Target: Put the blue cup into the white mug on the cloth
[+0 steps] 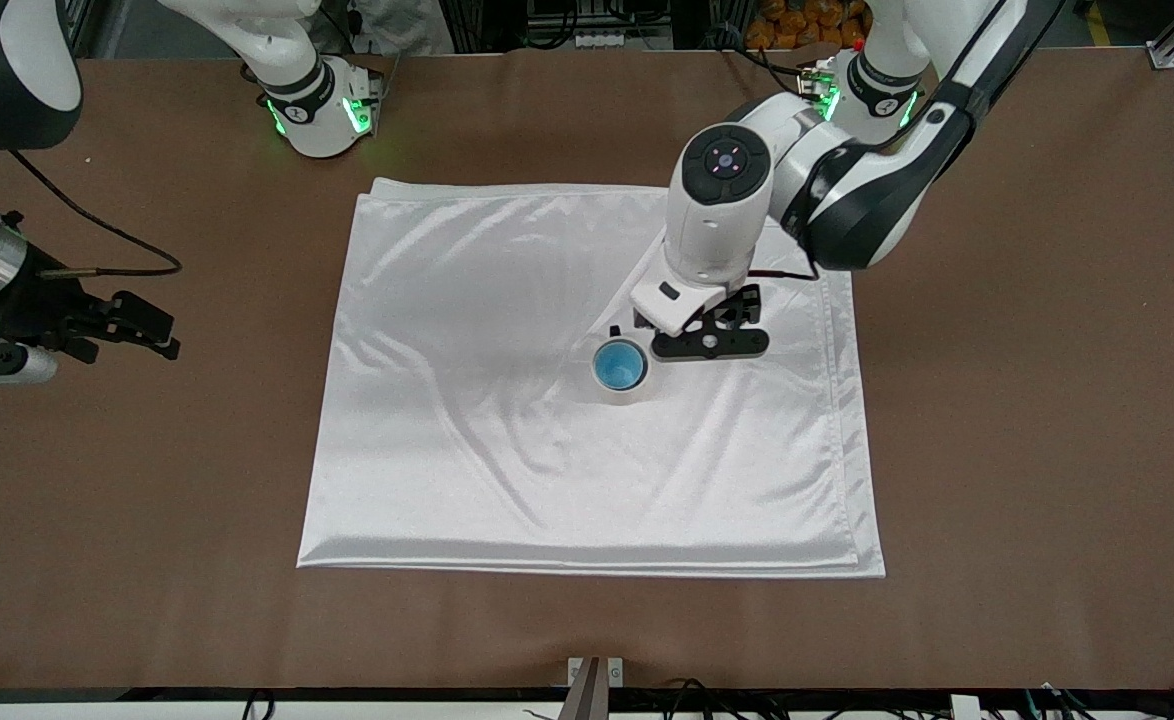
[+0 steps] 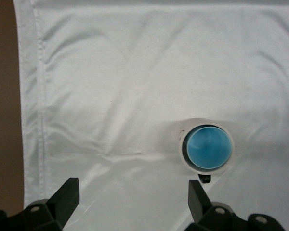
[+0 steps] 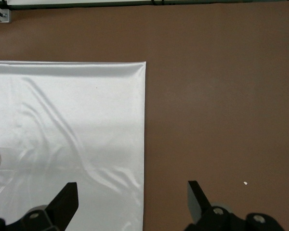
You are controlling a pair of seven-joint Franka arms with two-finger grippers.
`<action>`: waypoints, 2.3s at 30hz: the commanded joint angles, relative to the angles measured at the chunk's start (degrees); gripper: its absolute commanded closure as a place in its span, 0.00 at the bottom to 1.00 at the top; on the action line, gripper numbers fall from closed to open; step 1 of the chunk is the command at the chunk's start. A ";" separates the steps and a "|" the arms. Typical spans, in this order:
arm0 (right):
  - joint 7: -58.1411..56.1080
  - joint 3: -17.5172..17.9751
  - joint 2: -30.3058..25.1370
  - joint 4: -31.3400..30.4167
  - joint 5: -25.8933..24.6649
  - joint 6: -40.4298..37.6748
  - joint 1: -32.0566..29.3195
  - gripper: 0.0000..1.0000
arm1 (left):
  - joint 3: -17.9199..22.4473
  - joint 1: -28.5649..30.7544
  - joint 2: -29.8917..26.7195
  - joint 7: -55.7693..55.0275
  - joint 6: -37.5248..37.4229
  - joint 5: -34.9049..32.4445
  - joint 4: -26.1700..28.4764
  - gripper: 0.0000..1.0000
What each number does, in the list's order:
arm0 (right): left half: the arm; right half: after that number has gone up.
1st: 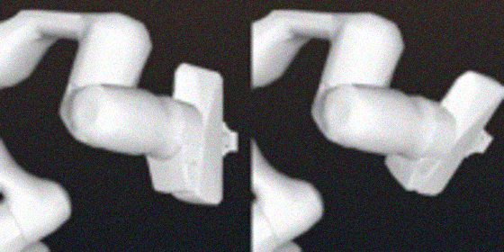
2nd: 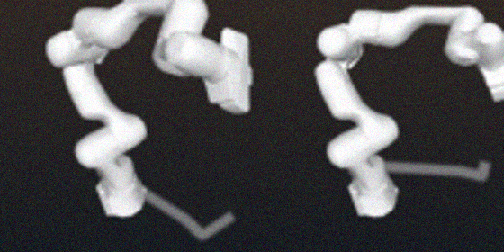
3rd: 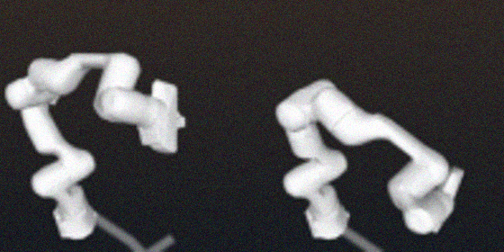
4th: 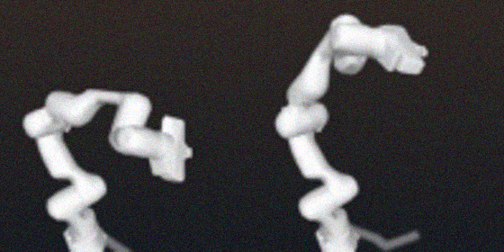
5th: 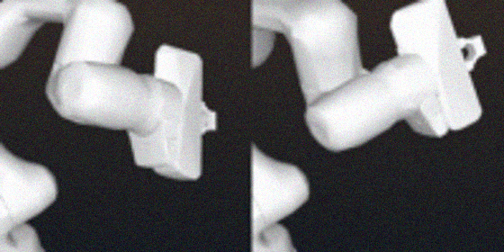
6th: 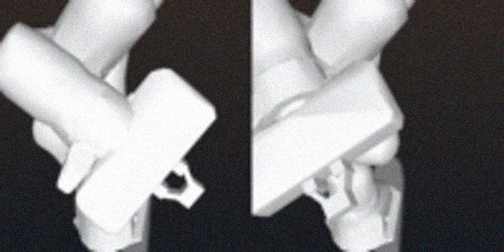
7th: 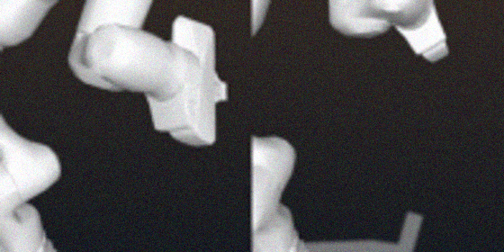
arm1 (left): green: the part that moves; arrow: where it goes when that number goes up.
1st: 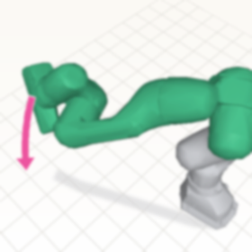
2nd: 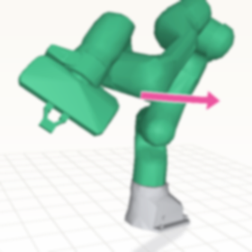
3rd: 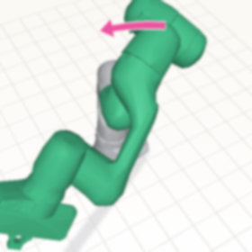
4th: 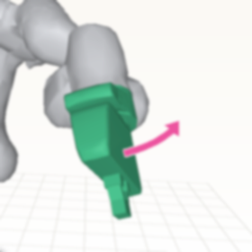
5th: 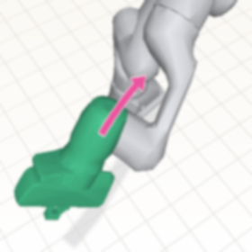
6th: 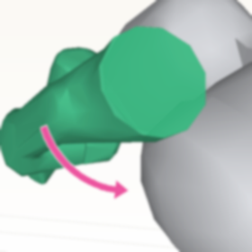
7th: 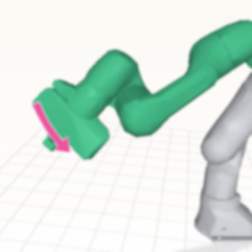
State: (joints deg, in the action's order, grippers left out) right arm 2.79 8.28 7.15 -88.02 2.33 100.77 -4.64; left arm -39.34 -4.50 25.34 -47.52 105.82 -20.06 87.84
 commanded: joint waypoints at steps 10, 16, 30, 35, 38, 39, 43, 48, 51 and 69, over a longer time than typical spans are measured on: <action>-0.86 0.86 -7.33 -4.53 0.84 -1.71 -1.07 0.00 | 18.76 -0.95 -26.03 25.17 -0.18 16.28 16.04 0.00; -0.68 0.59 -8.38 -4.53 0.05 -3.12 -1.07 0.00 | 31.23 -4.37 -32.36 36.69 -2.81 24.45 17.99 0.00; -0.86 0.59 -8.56 -4.61 -1.89 -8.83 -1.07 0.00 | 43.03 -7.36 -30.26 40.66 -10.90 23.06 8.24 0.00; -0.94 0.68 -8.56 -4.61 -3.29 -9.62 -0.98 0.00 | 44.87 -8.33 -26.49 40.92 -15.72 21.38 1.21 0.00; -0.95 0.68 -8.56 -4.70 -3.29 -9.89 -0.81 0.00 | 46.98 -9.64 -24.55 41.27 -18.02 21.47 -1.61 0.00; -0.95 0.77 -8.56 -4.79 -3.29 -10.06 -0.81 0.00 | 47.42 -10.26 -24.28 41.45 -18.02 21.38 -1.79 0.00; -0.77 0.77 -8.56 -4.97 -3.38 -11.20 0.16 0.00 | 48.39 -10.79 -24.19 41.98 -18.02 21.47 -1.79 0.00; -0.77 0.77 -8.56 -4.97 -3.38 -11.29 0.42 0.00 | 48.57 -9.91 -24.19 43.91 -18.02 21.91 -1.79 0.00; -0.77 0.77 -8.56 -4.97 -3.38 -11.21 0.69 0.00 | 48.48 -9.48 -24.19 43.91 -18.02 21.91 -1.70 0.00; -0.77 0.86 -9.08 -4.53 -3.38 -11.73 0.77 0.00 | 47.34 -7.54 -24.02 44.79 -16.70 21.38 -1.61 0.00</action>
State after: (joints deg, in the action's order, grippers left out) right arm 2.57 9.10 0.08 -91.33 -0.23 89.23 -3.98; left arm 8.66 -12.95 0.56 -4.45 89.52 2.56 87.77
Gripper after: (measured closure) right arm 0.000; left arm 0.000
